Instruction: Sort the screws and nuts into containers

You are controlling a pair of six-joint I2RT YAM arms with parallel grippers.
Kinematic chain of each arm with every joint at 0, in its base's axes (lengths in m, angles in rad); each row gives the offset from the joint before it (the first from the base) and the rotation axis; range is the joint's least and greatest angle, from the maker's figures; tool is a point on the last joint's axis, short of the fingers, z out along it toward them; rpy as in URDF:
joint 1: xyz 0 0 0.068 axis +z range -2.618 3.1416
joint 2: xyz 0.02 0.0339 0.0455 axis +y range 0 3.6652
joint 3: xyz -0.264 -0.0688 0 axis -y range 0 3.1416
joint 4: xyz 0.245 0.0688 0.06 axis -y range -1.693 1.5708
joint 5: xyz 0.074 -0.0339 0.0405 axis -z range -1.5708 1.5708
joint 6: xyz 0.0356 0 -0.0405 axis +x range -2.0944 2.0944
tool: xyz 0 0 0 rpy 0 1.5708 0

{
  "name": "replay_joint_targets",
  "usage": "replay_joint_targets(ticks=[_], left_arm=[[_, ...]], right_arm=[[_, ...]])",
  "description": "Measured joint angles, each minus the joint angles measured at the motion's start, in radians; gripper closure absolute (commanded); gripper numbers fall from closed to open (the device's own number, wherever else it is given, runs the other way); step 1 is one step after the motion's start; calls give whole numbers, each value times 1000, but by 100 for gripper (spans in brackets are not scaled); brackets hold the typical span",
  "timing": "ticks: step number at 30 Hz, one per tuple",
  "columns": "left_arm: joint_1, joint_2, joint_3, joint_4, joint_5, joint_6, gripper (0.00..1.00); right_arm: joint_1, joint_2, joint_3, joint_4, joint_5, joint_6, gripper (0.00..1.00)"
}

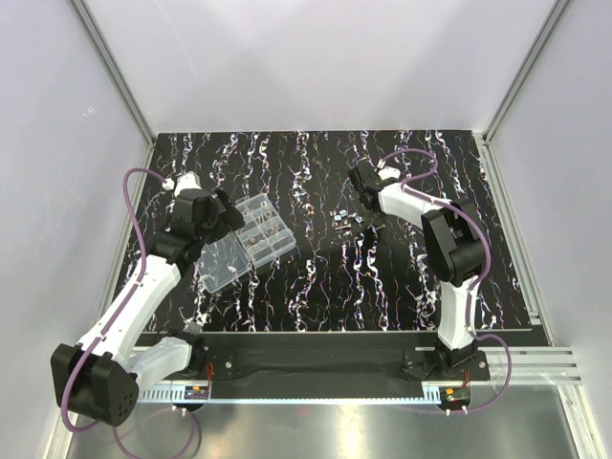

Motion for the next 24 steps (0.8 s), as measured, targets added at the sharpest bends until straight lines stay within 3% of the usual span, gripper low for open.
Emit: replay_joint_targets(ticks=[7,17,24], left_arm=[[0,0,0,0,0,0,1],[0,0,0,0,0,0,1],[0,0,0,0,0,0,1]], right_arm=[[0,-18,-22,-12,0,-6,96],[0,-20,-37,-19,0,-6,78],[-1,-20,-39,-19,1,-5,79]])
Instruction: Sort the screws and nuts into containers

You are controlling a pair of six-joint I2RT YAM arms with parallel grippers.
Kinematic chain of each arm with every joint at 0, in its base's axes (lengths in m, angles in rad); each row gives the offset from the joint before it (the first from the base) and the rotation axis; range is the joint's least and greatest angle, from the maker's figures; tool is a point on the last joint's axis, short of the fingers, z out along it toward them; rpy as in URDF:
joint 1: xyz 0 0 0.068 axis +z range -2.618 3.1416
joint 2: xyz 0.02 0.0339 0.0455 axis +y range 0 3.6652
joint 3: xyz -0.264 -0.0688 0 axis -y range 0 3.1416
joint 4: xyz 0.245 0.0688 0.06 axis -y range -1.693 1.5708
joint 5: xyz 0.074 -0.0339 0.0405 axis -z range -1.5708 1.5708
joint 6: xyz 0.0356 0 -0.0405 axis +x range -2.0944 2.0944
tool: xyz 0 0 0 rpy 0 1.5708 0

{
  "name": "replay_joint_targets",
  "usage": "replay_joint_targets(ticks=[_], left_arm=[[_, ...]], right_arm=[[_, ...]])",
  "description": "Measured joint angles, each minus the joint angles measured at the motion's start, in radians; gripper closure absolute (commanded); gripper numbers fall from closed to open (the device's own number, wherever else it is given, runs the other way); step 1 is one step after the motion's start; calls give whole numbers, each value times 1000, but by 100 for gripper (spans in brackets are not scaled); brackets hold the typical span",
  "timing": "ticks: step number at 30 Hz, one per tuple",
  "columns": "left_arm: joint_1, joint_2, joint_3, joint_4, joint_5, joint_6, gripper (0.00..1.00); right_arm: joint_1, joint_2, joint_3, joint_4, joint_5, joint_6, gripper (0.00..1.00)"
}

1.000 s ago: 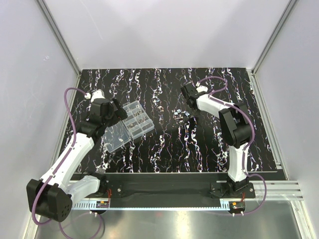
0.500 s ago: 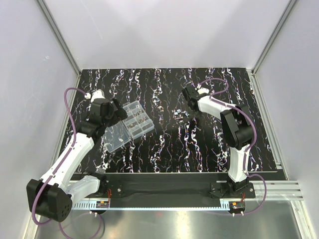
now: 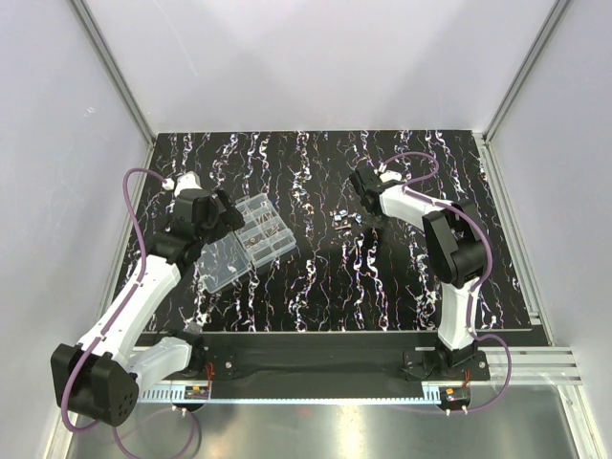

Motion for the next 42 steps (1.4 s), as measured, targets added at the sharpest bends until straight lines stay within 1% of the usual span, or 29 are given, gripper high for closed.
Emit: replay_joint_targets(ticks=[5,6,8,10,13,17,22,27,30,33,35,38,42], left_arm=[[0,0,0,0,0,0,1],[0,0,0,0,0,0,1],[0,0,0,0,0,0,1],[0,0,0,0,0,0,1],[0,0,0,0,0,0,1],[0,0,0,0,0,0,1],[0,0,0,0,0,0,1],[0,0,0,0,0,0,1],[0,0,0,0,0,0,1],[0,0,0,0,0,0,1],[0,0,0,0,0,0,1],[0,-3,0,-1,-4,0,1],[0,-22,0,-1,-7,0,1]], right_arm=[[0,-4,-12,17,-2,1,85],[0,-10,-23,30,-4,3,89],[0,-28,-57,65,-8,8,93],[0,-56,-105,115,-12,11,100],[-3,-95,-170,179,-28,15,100],[-6,-109,-188,201,-39,15,100],[-5,-144,-202,164,-88,-2,100],[3,-252,-197,134,-149,-37,100],[38,-293,-151,136,-183,-60,100],[109,-266,-63,143,-227,-85,100],[169,-208,23,150,-267,-104,100],[253,-77,161,170,-333,-125,100],[316,56,260,172,-411,-145,100]])
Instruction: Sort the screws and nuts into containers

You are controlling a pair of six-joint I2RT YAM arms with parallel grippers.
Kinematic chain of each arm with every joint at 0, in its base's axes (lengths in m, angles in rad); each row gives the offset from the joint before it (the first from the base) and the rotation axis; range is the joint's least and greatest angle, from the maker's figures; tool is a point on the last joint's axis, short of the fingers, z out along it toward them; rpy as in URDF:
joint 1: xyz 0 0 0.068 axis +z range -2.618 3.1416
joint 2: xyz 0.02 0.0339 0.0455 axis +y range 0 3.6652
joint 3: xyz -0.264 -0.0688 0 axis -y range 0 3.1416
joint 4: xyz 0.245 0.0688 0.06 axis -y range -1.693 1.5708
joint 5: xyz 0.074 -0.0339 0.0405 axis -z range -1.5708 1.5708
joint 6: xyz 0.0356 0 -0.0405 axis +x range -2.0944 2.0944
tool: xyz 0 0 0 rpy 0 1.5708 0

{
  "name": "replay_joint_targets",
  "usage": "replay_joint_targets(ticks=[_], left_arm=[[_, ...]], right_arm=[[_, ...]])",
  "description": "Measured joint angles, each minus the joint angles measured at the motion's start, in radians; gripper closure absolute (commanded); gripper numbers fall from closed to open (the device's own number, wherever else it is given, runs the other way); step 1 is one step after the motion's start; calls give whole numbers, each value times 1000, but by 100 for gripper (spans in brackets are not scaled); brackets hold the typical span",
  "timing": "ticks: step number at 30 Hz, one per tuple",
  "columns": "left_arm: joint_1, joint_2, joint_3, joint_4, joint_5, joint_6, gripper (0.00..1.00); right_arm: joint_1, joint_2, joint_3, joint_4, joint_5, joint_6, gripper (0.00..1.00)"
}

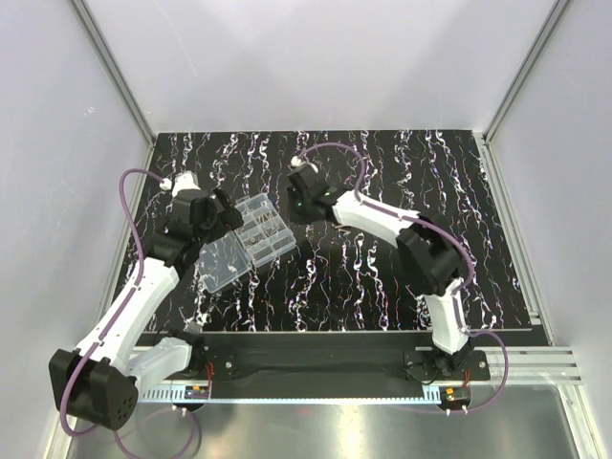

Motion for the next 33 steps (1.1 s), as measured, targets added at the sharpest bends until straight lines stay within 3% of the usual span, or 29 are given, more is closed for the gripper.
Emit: replay_joint_targets(ticks=[7,22,25,26,31,33], left_arm=[[0,-5,0,0,0,0,1],[-1,-5,0,0,0,0,1],[-1,-5,0,0,0,0,1],[-1,-5,0,0,0,0,1],[-1,-5,0,0,0,0,1],[-1,-5,0,0,0,0,1]], right_arm=[[18,105,126,-15,-55,-21,100],[34,190,198,-40,-72,-24,99],[37,202,206,-48,-73,-21,82],[37,202,207,-51,-73,-22,65],[37,202,246,-91,-81,-27,51],[37,200,268,-101,-84,-32,50]])
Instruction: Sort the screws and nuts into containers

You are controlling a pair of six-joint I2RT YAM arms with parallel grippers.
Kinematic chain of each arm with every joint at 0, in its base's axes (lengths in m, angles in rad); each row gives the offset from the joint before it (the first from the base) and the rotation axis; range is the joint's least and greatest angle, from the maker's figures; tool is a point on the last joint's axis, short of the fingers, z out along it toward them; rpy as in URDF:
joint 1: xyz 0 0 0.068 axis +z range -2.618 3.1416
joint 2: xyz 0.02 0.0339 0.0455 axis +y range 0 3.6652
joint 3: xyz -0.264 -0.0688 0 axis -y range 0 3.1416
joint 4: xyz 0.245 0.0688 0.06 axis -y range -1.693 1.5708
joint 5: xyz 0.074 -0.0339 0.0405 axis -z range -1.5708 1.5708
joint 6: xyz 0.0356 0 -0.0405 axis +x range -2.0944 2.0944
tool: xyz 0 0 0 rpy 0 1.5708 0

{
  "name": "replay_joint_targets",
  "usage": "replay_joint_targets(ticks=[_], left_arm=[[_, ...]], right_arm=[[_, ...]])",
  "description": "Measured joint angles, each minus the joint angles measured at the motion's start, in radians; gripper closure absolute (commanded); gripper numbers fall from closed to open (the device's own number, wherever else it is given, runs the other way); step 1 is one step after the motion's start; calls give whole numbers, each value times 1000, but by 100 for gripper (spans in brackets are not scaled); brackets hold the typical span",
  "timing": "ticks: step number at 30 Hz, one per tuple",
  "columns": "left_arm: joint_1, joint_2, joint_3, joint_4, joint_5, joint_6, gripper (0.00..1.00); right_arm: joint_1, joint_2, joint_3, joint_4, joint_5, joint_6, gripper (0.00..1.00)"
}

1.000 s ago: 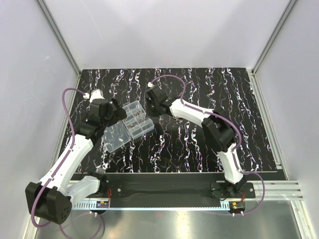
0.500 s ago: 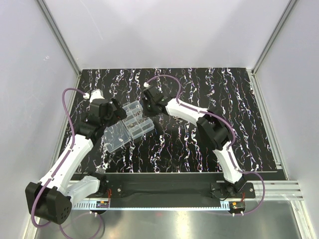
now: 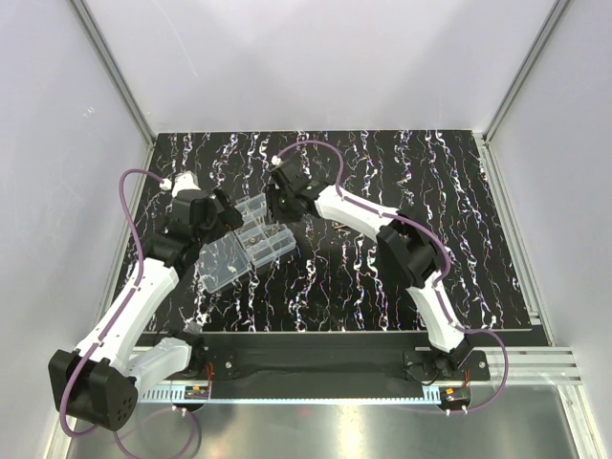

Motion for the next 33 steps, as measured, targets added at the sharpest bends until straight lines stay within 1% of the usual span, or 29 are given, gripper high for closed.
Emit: replay_joint_targets(ticks=[3,5,7,8,9,13,16,18,19,26,33], left_arm=[[0,0,0,0,0,0,1],[0,0,0,0,1,0,1],[0,0,0,0,2,0,1],[0,0,0,0,2,0,1],[0,0,0,0,4,0,1],[0,0,0,0,9,0,1],[-1,0,0,1,11,0,1],[-3,-1,0,1,12,0,1],[-5,-1,0,1,13,0,1],[-10,-3,0,1,14,0,1],[-10,-8,0,1,14,0,1]], right_arm=[[-1,-26,10,-39,20,0,52],[-4,-68,1,-85,74,11,51],[-16,-150,-55,-122,146,39,48],[-23,-189,-89,-133,181,54,47],[-37,-247,-140,-150,221,78,44],[-119,-465,-348,-211,346,204,43],[-192,-568,-496,-229,397,299,44],[-216,-570,-549,-232,417,332,45],[-220,-558,-559,-233,421,338,48],[-218,-394,-532,-246,444,357,52],[-218,-358,-530,-186,431,338,58]])
